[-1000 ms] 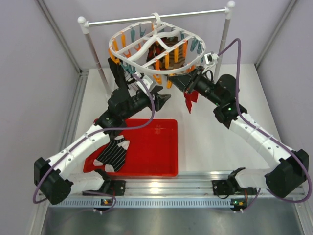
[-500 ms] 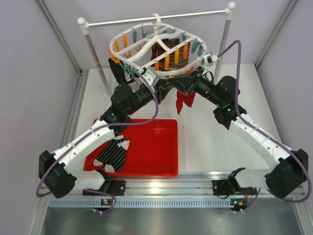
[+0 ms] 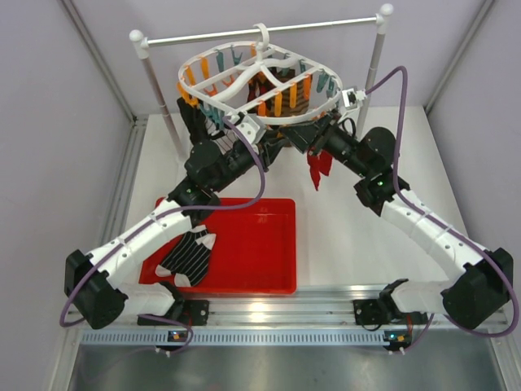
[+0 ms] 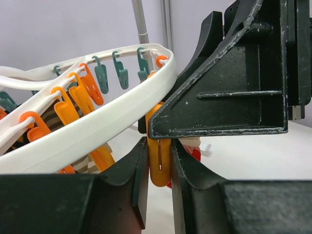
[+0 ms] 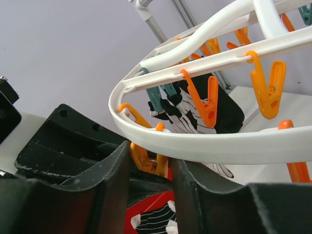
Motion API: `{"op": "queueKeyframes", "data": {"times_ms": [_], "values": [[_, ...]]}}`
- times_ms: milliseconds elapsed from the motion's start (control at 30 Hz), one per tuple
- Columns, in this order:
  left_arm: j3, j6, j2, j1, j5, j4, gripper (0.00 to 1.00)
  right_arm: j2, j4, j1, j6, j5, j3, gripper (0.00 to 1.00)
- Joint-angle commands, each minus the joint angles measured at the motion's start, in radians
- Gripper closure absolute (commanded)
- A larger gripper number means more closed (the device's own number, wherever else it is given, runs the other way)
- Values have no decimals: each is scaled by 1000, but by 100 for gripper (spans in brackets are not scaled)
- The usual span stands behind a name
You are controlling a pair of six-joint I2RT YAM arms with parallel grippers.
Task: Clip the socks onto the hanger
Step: Pick up the sock from the bin.
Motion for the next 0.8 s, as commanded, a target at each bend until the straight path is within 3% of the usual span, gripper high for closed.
{"op": "queueKeyframes", "data": {"times_ms": [0,167,267,300,333,367,433,567,733,767], "values": [[-7,9,-1,-23,26,52,100,-2,66,7,33,64,18,62],[-18,12,-3,-26,20,50,100,-3,66,7,38,70,16,62],[-23,14,-4,-24,17,45,100,-6,61,7,33,73,14,74],[-26,14,-6,-24,17,41,99,-8,60,7,32,73,14,85],[-27,12,-7,-26,17,36,90,-6,60,7,32,73,14,88],[-29,9,-16,-26,17,33,67,-8,58,9,30,73,14,91],[-41,1,-33,-24,14,4,50,-9,54,7,27,75,13,96],[-50,-25,-116,-20,7,-141,39,-17,47,6,15,79,1,100],[-76,-55,-245,26,67,-385,35,-28,34,0,-3,85,-15,100],[-73,-52,-275,61,91,-501,35,-29,32,0,-6,85,-16,100]]}}
